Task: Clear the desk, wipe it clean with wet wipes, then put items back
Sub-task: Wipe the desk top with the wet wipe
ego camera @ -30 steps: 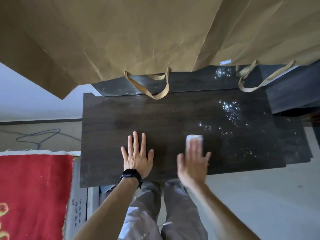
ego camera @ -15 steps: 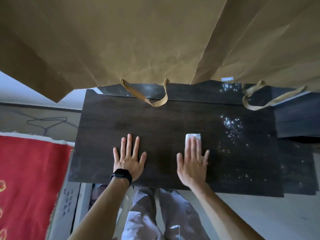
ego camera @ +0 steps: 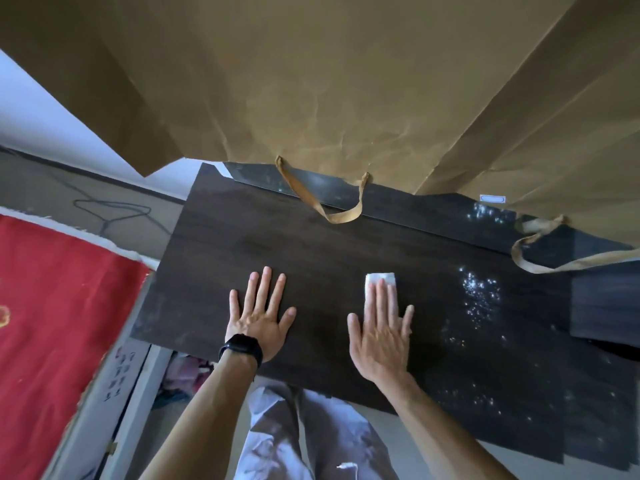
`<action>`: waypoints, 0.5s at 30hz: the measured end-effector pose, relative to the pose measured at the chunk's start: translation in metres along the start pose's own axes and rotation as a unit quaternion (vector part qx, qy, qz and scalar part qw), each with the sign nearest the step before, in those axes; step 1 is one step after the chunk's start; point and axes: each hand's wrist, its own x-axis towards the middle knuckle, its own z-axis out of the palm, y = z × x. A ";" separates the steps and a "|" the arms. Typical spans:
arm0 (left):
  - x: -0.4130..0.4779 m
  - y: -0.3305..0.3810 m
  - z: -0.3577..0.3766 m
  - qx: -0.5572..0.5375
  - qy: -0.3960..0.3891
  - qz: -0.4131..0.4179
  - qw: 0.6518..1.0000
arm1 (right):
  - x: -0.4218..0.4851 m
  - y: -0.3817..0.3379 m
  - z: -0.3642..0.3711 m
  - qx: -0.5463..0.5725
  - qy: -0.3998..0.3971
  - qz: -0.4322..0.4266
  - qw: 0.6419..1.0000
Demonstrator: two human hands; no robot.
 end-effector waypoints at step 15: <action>0.001 -0.001 0.000 -0.007 -0.017 -0.005 1.000 | 0.086 0.074 -0.043 0.101 0.034 0.254 0.961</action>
